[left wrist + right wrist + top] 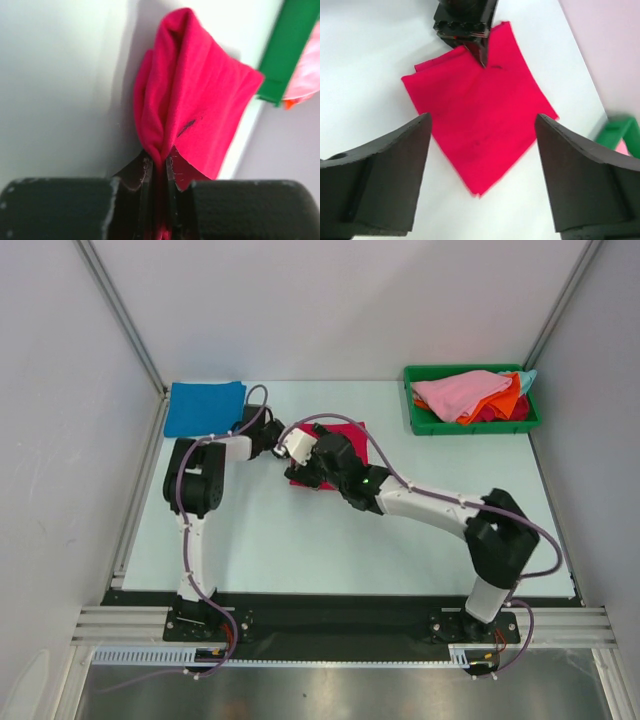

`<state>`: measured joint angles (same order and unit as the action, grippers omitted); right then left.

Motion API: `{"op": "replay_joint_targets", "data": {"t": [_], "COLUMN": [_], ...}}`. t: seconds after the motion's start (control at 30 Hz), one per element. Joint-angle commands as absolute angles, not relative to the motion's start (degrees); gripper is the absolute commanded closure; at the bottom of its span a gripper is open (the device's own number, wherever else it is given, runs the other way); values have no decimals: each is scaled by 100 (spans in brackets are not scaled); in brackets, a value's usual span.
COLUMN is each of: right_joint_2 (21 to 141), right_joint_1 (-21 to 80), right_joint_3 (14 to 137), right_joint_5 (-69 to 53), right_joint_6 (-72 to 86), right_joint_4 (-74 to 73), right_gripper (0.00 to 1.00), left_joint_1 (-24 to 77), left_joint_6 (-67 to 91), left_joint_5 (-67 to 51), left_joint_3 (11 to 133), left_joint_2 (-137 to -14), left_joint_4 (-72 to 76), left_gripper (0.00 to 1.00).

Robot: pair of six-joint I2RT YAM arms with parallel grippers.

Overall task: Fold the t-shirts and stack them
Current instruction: Neatly place the folded tshirt to the corner

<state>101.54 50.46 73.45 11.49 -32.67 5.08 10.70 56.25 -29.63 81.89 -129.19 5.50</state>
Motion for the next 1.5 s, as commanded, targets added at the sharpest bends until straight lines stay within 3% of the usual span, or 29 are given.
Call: {"op": "replay_joint_targets", "data": {"t": [0.0,0.03,0.07,0.27,0.37,0.47,0.8,1.03,1.47], "right_joint_2": [9100,8879,8642,6760,6531,6487,6338,5907,5897], "right_joint_1": [5185,5203,5203,5168,4923,5000,4860,4755,4351], "right_joint_3": [7199,7103,6745,5503,5545,5538,4861,4667,4755], "right_joint_5": [2215,2276,2268,1899,1908,1460,1284,1064,826], "right_joint_6": [-2182,-1797,-1654,-864,136,18,316,-165,-422], "right_joint_4": [-260,-481,-736,-1106,-1632,-1785,-1161,-1380,-1432], "right_gripper": [9,8,0,0,0,0,0,0,0], "left_joint_1": [1002,1011,1011,1002,1011,967,949,932,862], "left_joint_6": [3985,3816,3640,2181,1566,959,-597,-835,-1924], "left_joint_5": [-2462,-2409,-2330,-977,-362,-36,1616,2056,1670], "left_joint_3": [8621,8648,8675,9096,9210,9736,12565,12551,12410], "left_joint_2": [-12341,-12244,-12174,-11532,-11286,-11442,-12445,-12463,-12349], "left_joint_4": [-639,-816,-1139,-2459,-2707,-2978,-4113,-3693,-2822], "left_gripper": [98,99,100,100,100,100,100,100,100]}}
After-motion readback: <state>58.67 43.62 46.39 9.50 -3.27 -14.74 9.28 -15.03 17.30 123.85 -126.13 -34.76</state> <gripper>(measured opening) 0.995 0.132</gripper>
